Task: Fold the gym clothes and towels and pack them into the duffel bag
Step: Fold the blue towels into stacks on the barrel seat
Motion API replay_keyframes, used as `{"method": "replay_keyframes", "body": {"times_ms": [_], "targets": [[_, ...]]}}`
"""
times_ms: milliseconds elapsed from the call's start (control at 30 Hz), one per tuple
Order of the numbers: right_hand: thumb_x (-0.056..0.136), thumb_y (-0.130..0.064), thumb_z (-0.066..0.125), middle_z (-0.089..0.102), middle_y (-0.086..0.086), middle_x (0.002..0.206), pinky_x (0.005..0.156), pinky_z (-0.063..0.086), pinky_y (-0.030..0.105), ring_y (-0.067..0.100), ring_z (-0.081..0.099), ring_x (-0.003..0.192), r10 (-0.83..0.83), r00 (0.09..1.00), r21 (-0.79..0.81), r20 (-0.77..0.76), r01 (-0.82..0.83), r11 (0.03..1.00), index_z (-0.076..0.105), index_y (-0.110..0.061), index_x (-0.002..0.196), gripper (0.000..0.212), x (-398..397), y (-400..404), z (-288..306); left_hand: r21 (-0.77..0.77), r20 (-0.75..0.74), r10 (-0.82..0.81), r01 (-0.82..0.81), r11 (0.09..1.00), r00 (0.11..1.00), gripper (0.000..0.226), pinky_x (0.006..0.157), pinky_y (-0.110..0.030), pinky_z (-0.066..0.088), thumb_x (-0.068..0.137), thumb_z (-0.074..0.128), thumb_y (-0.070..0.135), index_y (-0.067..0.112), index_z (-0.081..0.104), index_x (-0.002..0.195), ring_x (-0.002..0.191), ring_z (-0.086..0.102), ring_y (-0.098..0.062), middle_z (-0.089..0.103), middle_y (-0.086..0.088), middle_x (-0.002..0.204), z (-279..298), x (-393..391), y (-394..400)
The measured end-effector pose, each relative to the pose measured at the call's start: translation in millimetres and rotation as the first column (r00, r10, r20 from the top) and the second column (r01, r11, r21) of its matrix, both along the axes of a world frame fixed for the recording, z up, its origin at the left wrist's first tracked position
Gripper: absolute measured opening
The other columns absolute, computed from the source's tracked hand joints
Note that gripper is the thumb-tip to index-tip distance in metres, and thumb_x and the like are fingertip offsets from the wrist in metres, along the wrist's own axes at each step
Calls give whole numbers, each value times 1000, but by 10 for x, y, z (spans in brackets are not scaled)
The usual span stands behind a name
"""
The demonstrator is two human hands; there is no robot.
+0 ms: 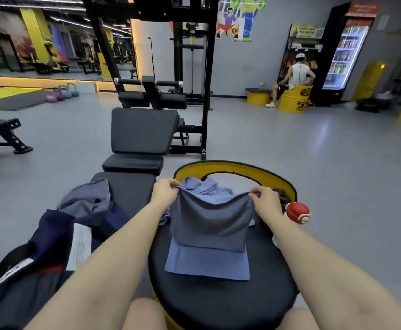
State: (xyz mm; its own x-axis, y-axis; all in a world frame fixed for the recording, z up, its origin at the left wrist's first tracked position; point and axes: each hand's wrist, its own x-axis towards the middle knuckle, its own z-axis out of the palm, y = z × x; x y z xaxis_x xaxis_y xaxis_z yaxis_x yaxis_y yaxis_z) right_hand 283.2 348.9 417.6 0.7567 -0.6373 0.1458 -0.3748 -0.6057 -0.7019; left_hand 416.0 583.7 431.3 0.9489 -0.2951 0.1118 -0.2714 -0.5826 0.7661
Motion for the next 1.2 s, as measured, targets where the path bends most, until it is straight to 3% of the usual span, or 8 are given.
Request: {"method": "replay_keyframes", "body": {"times_ms": [167,367,567,633,733,833,1033,1200], "targets": [[95,-17,56,66,10,106,78,43,28,27,60,101,73,974,17,-215,-70,997,68,-11,108,19,-216,95,-526,76,-118,-44,53,996,992,25,81,-22,41,88,52,-1,5,73,98,106,61,-26,69,-12,107,-627,-199,142],[92,-17,59,69,7,100,80,49,34,25,62,95,112,897,6,-427,-122,993,68,-17,94,10,-439,240,-968,176,-277,-79,131,976,958,24,86,-22,41,91,50,2,5,71,102,110,59,-23,67,-10,114,-1214,-416,323],[90,-16,56,67,3,98,72,49,29,20,62,88,156,816,54,-556,-152,987,66,-23,87,13,-561,312,-1146,241,-428,-127,248,938,895,23,87,-23,43,94,53,12,9,67,113,112,58,-22,64,-10,119,-1493,-553,398],[89,-19,59,67,3,95,72,48,28,19,63,88,181,797,98,-576,-153,983,68,-19,84,10,-579,305,-1202,223,-484,-141,277,935,864,24,87,-25,46,92,58,16,10,65,115,108,59,-22,63,-11,120,-1536,-570,423],[91,-30,61,67,5,85,66,46,30,19,60,76,189,792,139,-581,-132,981,71,-10,88,23,-590,277,-1278,200,-482,-119,241,950,868,29,83,-29,48,93,58,26,8,65,114,97,61,-24,64,-14,115,-1565,-565,437],[93,-30,58,65,3,83,64,45,28,18,60,76,168,794,138,-584,-107,985,69,-13,84,22,-558,244,-1363,230,-456,-33,154,961,889,28,84,-30,47,95,53,22,6,63,116,103,61,-28,65,-15,114,-1589,-481,422],[93,-19,58,67,9,94,69,47,31,20,59,79,102,813,153,-574,-16,988,68,-9,91,15,-396,146,-1544,263,-461,72,59,963,885,29,93,-28,42,96,49,14,8,57,123,115,54,-26,55,-11,131,-1728,-259,371],[93,-14,56,66,11,106,78,48,34,26,60,96,28,857,192,-514,83,978,68,-7,101,16,-261,94,-1638,247,-502,96,36,968,859,40,78,-25,36,97,46,12,8,43,137,100,51,-21,47,-12,138,-1875,-176,332]]}}
